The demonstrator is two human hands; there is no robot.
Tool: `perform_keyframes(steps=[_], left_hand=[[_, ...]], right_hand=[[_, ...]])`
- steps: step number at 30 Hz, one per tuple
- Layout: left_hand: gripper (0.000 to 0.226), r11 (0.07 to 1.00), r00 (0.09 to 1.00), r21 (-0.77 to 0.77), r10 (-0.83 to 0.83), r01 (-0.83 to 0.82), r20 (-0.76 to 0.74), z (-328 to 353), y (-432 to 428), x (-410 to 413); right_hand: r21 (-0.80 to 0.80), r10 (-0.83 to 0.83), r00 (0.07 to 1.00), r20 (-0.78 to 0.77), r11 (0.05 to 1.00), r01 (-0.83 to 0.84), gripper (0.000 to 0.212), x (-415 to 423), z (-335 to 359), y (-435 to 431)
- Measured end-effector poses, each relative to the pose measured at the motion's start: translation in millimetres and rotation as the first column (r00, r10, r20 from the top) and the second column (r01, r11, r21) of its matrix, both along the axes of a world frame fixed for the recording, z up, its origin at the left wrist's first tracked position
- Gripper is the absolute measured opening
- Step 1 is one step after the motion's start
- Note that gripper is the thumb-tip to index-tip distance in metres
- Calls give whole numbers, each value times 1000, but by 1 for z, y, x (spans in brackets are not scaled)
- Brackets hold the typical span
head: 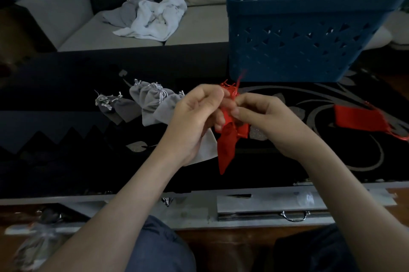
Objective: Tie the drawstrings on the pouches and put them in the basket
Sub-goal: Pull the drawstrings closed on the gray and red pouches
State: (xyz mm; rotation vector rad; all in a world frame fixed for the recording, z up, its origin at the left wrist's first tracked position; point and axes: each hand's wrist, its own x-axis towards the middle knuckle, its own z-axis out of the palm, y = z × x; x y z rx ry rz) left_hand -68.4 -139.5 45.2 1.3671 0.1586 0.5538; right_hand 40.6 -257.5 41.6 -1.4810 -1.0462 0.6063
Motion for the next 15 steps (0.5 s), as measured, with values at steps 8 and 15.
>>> perform_keyframes(steps=[8, 15], left_hand=[[29, 648, 979, 747, 205, -150, 18, -6, 18, 1], [34, 394, 948, 878, 266, -272, 174, -8, 22, 3]], right_hand=[[-31, 65, 995, -80, 997, -68, 10, 0, 2, -1], [-40, 136, 982, -131, 989, -143, 11, 4, 4, -6]])
